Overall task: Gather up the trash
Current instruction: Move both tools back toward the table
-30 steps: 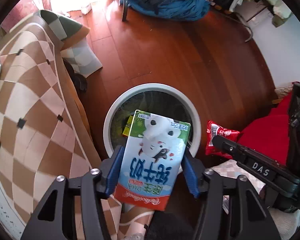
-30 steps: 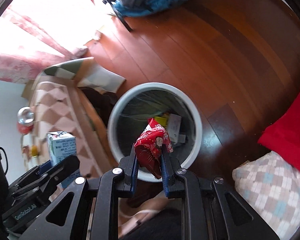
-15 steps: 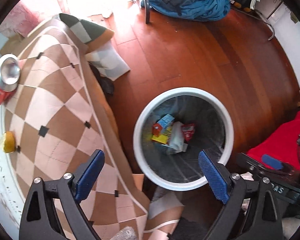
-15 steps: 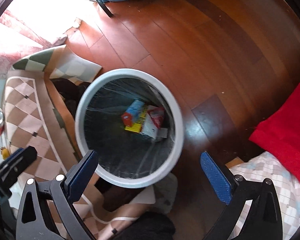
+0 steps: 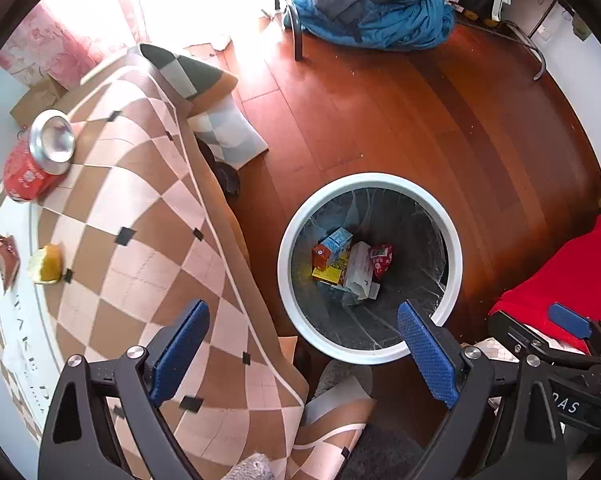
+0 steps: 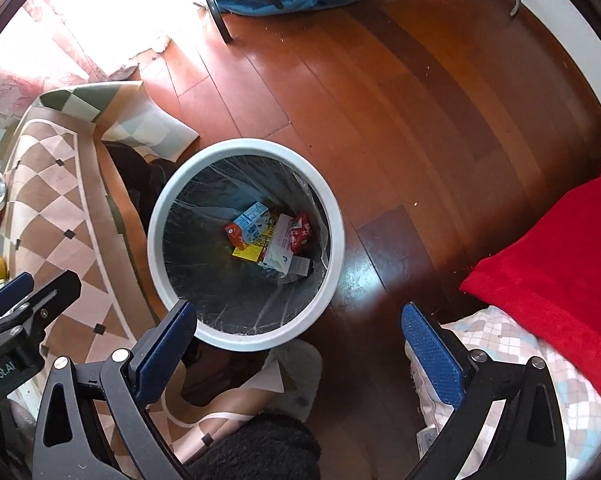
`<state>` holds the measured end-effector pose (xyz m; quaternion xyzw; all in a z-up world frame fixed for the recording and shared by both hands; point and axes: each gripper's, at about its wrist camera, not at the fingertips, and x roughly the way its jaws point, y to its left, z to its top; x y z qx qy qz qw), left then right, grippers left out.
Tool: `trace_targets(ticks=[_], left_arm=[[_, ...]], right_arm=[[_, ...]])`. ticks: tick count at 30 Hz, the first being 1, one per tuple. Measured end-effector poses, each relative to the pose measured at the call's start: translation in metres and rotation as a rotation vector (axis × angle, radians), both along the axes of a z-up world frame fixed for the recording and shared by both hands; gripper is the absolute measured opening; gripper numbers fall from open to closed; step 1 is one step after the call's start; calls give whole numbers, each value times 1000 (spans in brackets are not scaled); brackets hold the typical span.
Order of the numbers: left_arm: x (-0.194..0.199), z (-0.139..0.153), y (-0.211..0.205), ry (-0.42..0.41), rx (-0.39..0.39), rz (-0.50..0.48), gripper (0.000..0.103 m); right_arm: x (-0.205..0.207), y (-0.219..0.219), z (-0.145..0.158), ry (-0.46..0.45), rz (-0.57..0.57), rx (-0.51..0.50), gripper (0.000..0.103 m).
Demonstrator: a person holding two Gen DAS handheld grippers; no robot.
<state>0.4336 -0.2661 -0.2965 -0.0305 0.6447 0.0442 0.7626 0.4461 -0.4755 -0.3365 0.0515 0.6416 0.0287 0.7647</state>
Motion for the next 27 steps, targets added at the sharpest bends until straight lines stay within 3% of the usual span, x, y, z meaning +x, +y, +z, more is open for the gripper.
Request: trace_targets(ticks=[6,16,22,27], left_arm=[[-14,29,1,-47,7,-1,96],[-55,93,27,-158,0,57,96],[-86,129,97,-238,20,213,96],[-117,135,191,-254,70,371,96]], right_arm=[[-17,3,30,-39,8,9,103],[-56,13,107,-151,13,93,103],[-68,73,168,-219,155,163,103],[-62,160,185,-211,297,219,103]])
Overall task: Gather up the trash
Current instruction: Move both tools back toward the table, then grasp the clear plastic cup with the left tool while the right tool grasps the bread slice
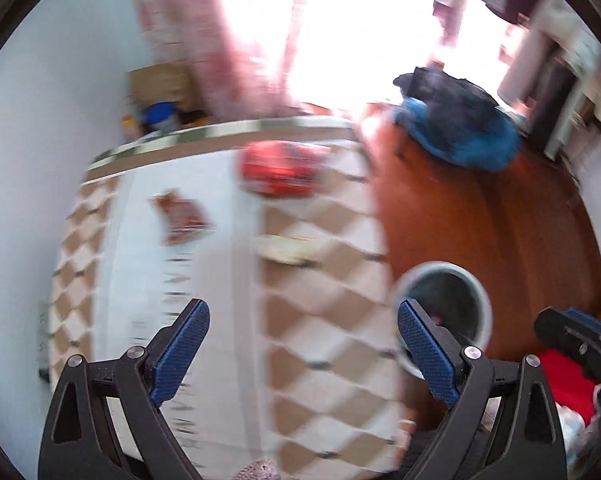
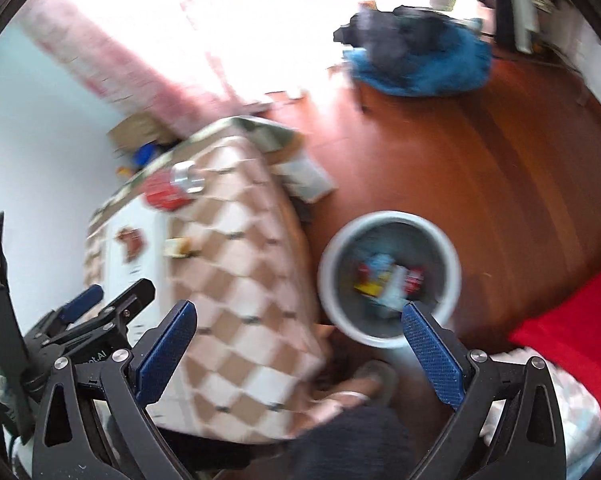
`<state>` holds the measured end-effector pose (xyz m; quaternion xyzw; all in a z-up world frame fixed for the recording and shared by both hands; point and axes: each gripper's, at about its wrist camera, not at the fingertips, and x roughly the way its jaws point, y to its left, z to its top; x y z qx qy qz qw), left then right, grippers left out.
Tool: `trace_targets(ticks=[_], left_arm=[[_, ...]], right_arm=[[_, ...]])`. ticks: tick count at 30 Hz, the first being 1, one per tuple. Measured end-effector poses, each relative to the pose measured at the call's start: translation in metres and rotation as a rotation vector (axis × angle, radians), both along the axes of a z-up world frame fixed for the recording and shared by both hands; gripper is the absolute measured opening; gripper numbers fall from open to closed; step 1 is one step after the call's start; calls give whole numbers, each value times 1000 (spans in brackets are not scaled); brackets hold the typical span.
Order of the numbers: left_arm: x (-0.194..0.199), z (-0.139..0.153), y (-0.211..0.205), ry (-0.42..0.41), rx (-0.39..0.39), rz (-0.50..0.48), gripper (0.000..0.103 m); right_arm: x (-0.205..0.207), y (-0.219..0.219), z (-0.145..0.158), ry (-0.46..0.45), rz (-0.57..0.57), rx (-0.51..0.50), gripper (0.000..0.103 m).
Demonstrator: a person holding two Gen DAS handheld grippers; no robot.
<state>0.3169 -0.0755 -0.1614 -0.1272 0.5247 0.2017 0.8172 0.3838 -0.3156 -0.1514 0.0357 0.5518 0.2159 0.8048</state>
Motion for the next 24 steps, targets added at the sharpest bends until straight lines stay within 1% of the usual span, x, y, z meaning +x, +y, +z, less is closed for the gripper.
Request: trace_targets(ticks=[2,4,6,8,9,10,12,13,15,16,20,21,22,23,24], left_arm=[[-15,-9,38,23,13,67,96],[-30,-22,74,50,6,135,96],[-49,-40,111,72,-26,215,96],[-66,-60,138,90,-83,288,96],[-74,-72,151,95,-120,325,96],[-80,-81,161,93,-160,353,95],[-90,-99,174,80,-243,399,95],[-93,-109,180,72,-287,415,95],[-94,-123,186,69,-337,428,95],[-95,-128,187,68,-351,430,95],[-90,-147,189,85,-371,435,95],[-88,-151,190,85,-370,437,93],[-85,-152,193,84,-368,437,91],[-83,-155,194,84,-364,435,86],[-82,-155,194,87,-358,433,85]], right_arm=[[4,34,-6,7,41,1,103],[12,75,-21,37,81,10,103],[17,105,-38,69,93,14,103],[26,137,-61,111,100,12,102],[30,150,-72,136,97,16,97],[35,161,-83,160,92,17,88],[43,177,-102,192,84,15,80],[46,185,-110,199,77,3,77],[53,196,-125,212,64,-11,76],[56,201,-130,218,59,-14,72],[65,216,-146,225,45,-31,62],[66,220,-149,223,46,-39,56],[67,223,-151,221,47,-41,52],[69,225,-153,219,48,-43,50],[69,227,-154,215,48,-48,44]])
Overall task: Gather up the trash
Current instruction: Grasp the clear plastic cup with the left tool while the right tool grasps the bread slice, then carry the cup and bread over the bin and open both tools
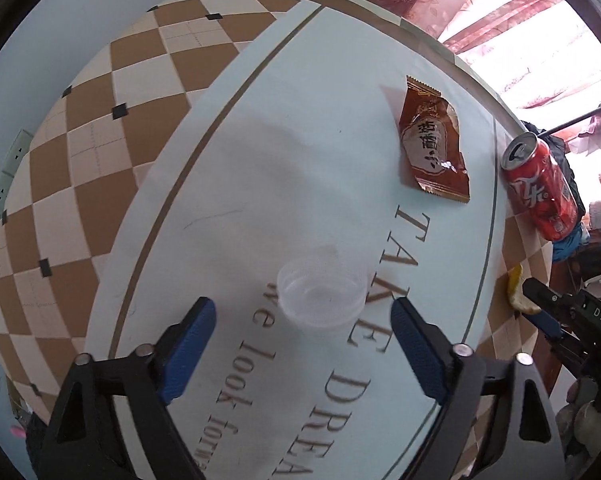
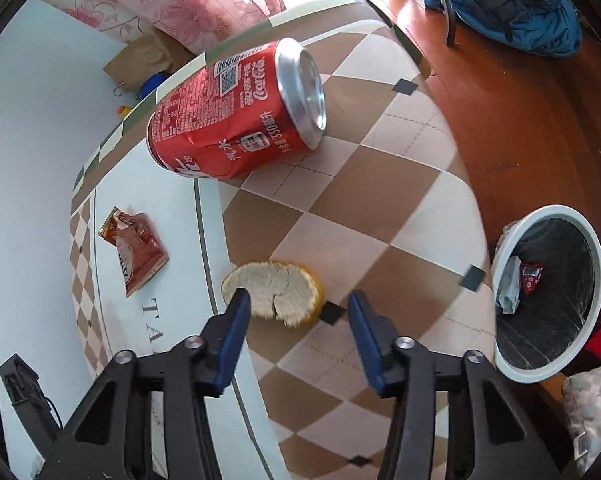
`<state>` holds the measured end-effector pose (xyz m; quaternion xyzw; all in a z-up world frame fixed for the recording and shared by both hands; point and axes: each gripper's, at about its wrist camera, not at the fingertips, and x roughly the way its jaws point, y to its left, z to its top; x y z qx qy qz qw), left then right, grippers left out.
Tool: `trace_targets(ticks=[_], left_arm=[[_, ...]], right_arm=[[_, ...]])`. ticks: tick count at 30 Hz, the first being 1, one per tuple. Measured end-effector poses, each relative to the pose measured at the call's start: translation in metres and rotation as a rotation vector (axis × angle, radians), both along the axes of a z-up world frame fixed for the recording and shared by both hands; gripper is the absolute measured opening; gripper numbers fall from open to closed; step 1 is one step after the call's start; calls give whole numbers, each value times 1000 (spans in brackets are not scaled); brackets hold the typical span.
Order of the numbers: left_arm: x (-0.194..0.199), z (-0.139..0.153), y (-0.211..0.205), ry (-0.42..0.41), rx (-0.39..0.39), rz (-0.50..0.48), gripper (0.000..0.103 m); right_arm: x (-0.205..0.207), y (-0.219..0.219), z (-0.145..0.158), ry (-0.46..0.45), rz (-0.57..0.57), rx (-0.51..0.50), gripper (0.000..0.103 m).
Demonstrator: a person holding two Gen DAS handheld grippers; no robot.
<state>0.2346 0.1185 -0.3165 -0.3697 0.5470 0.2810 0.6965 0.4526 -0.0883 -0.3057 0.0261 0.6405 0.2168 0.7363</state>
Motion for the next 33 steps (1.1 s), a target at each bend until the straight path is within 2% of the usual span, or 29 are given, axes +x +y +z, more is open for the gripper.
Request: trace_targets(ticks=[2,4,5,7,14,19,23,33], left_arm=[[5,2,-3,-13,25,-20,76],[10,5,-7,-3,63,-43,57],[11,6,-8,-4,80,-58,37],[13,7,-12,5,99,-88,37],[6,28,-28,52,301,-181,37],[6,54,-47,44,424,-252,37],[6,76,-70,21,479,-307,37],[16,127,-137,-96,485,-408,37]], right_arm=[[0,4,-1,-14,4,-10,40],[0,9,-1,-27,21,-26,22],[0,9,-1,-29,23,-30,19],[-1,9,1,-42,29,-38,13],[-15,4,15,-98,55,-39,11],[-35,-7,34,-150,87,-36,11],[-55,-20,50,-197,108,-42,11],[-103,-85,98,-308,96,-46,11]])
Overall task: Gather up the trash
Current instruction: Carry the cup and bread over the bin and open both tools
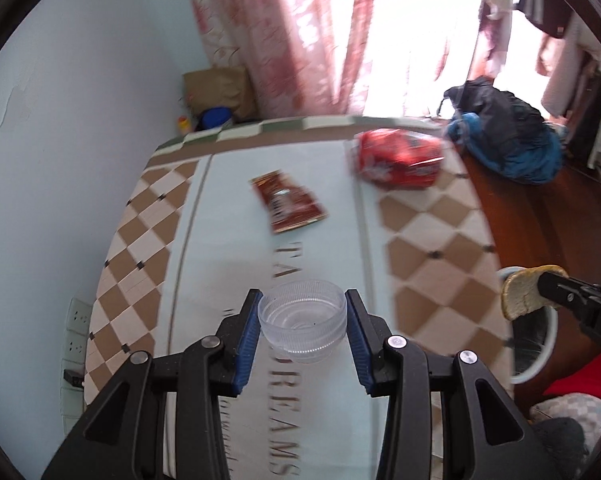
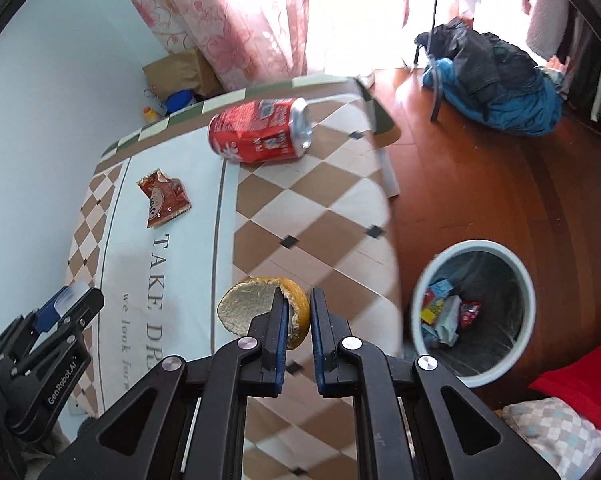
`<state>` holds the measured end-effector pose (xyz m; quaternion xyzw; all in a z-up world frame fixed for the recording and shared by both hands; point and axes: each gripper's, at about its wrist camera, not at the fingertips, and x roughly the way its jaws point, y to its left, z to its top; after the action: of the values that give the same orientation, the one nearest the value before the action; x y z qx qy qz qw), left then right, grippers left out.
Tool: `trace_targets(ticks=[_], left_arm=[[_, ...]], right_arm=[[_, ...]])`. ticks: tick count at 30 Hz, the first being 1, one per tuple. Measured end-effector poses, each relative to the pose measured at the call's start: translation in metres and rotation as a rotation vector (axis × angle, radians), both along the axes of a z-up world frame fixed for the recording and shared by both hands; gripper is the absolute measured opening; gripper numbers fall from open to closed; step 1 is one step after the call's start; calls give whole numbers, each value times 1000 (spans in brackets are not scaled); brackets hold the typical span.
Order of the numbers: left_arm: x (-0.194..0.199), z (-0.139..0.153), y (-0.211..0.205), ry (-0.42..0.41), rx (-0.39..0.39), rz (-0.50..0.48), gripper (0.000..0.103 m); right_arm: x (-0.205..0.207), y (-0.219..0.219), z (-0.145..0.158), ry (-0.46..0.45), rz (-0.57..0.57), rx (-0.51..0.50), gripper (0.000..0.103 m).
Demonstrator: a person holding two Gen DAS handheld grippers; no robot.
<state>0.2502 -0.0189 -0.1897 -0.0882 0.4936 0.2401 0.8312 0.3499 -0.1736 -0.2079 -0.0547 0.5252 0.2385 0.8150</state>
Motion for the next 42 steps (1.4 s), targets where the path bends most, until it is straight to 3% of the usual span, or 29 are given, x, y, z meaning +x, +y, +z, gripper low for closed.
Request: trace_targets(ticks=[11,16,20,25,30,37,42], left_arm=[[43,60,-122,-111,-43,-234,37],[74,65,-179,-128,-75,-337,37],[102,54,-219,-111,-99,-405,37],[134,21,-250,-53,-110,-459,37],[166,-35,-268,42,-128,-490,37],[200,-114,-276,187,-156,-500,37],[210,-142,-280,238,-178,-502,37]], right_arm=[[-9,-128,58,-86,-136,56,11],[-1,-190,70,-98,-220,70,11],[12,-239,63,-87,-300,72,11],[36,-285,29,-32,-381,55,11],[66,-313,-27,55,-430,27,11],[106,-324,-118,194,-450,3,11],[124,-323,-161,248,-450,-17,11]])
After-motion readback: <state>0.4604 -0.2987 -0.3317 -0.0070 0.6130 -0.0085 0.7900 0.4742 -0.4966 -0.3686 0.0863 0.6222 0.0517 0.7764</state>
